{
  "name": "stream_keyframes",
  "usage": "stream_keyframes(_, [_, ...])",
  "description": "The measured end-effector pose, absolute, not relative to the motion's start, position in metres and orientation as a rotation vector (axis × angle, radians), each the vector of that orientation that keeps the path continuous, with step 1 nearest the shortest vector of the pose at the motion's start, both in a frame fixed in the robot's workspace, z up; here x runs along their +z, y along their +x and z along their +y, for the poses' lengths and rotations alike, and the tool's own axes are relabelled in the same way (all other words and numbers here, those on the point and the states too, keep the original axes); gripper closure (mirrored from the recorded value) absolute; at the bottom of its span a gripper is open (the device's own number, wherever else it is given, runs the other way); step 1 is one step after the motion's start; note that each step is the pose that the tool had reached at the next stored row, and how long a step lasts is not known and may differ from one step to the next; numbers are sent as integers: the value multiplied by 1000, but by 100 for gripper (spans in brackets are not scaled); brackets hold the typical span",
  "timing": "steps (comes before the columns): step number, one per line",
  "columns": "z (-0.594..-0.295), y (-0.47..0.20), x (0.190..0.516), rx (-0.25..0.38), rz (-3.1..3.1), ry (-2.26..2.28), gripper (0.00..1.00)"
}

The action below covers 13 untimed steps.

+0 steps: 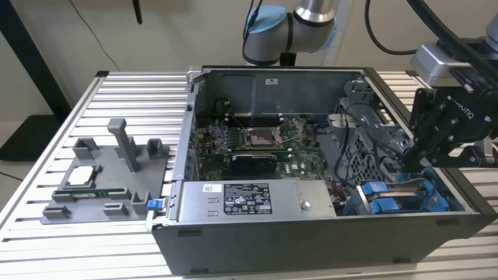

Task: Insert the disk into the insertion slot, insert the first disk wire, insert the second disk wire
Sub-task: 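Insert the first disk wire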

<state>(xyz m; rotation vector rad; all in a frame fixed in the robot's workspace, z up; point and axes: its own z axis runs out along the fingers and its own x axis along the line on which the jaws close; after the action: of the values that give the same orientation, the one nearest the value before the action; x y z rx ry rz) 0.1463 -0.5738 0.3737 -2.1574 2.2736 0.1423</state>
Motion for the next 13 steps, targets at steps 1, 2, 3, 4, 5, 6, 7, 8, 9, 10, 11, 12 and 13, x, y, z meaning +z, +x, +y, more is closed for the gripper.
stream_keyframes(1, [-574,147,373,147,2276,-2159,100])
stream_keyframes(2, [-574,147,373,152,2279,-2161,100])
stream_keyframes(3, [-574,147,372,155,2281,-2162,100])
stream_keyframes(4, [-574,149,372,158,2282,-2164,100])
stream_keyframes(5, [-574,151,371,161,2284,-2165,100])
stream_keyframes(6, [-574,152,370,163,2284,-2165,100])
stream_keyframes(7, [-574,153,369,165,2285,-2166,100])
stream_keyframes(8, [-575,155,368,167,2286,-2167,100])
stream_keyframes(9, [-575,155,367,169,2287,-2168,100])
stream_keyframes(10, [-575,156,366,168,2288,-2169,100])
stream_keyframes(11, [-575,156,365,167,2289,-2169,100])
stream_keyframes(12, [-575,158,364,166,2290,-2170,100])
stream_keyframes(13, [-575,158,363,165,2290,-2170,100])
